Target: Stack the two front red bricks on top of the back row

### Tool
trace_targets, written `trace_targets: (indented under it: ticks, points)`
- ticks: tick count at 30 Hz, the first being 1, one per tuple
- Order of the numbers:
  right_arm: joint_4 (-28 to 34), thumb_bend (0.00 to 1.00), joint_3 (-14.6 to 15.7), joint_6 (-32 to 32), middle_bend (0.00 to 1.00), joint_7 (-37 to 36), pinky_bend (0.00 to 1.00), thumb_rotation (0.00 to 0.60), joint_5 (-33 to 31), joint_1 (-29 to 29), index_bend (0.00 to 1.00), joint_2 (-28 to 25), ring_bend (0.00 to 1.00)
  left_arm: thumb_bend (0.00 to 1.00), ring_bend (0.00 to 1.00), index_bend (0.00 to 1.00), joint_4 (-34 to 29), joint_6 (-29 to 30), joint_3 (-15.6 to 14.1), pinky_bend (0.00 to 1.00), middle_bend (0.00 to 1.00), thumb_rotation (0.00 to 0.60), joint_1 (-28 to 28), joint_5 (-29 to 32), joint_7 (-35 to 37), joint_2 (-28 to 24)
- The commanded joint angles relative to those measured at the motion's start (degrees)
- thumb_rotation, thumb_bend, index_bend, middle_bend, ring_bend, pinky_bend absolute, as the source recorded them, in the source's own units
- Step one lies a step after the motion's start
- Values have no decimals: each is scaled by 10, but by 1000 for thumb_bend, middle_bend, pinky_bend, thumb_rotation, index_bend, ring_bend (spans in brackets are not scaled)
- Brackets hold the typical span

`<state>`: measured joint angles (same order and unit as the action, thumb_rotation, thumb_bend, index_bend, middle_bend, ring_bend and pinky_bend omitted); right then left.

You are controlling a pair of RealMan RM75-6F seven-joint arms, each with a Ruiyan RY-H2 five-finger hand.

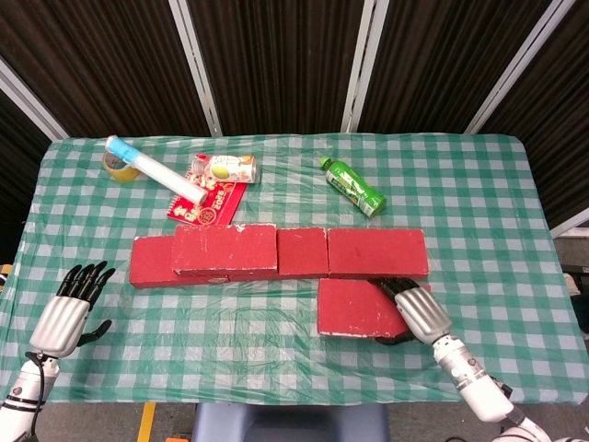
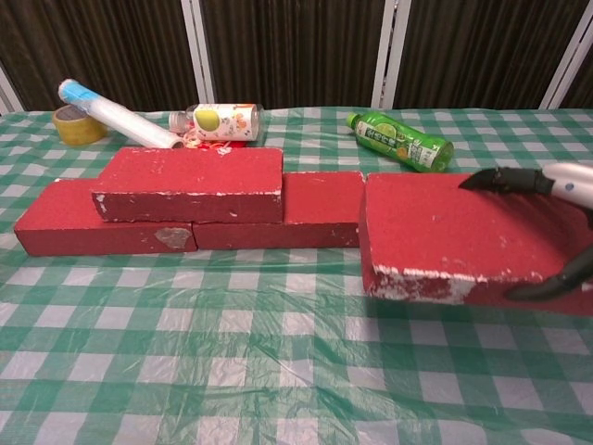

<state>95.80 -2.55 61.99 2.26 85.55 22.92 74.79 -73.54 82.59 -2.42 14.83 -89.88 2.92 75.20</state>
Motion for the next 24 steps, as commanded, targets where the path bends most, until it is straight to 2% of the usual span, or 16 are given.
trace_targets:
  ticks: [1,3,7,11,15,24]
  points:
    - [9,201,-51,-7,353,-7,457,600,-10,39,491,-25,305,260,0,0,4,-5,4,32,0,600,0,4,-8,5]
    - [-2,200,-74,-24,365,-12,456,600,-18,63,496,-29,306,260,0,0,7,-8,7,32,0,600,0,6,-14,9]
    - [-63,200,-121,-91,374,-46,455,600,-51,130,492,-20,306,260,0,0,15,-18,14,32,0,600,1,15,-25,17]
    - [-143,201,-138,-159,374,-95,454,600,-65,186,478,0,306,258,0,0,23,-26,21,32,0,600,2,24,-35,24]
    - [-213,201,-129,-202,374,-161,452,600,-48,223,469,22,306,258,0,0,32,-34,26,32,0,600,4,33,-43,30]
    - [-328,201,-66,-218,375,-310,451,600,27,252,451,61,306,260,0,0,45,-39,35,32,0,600,3,41,-47,37]
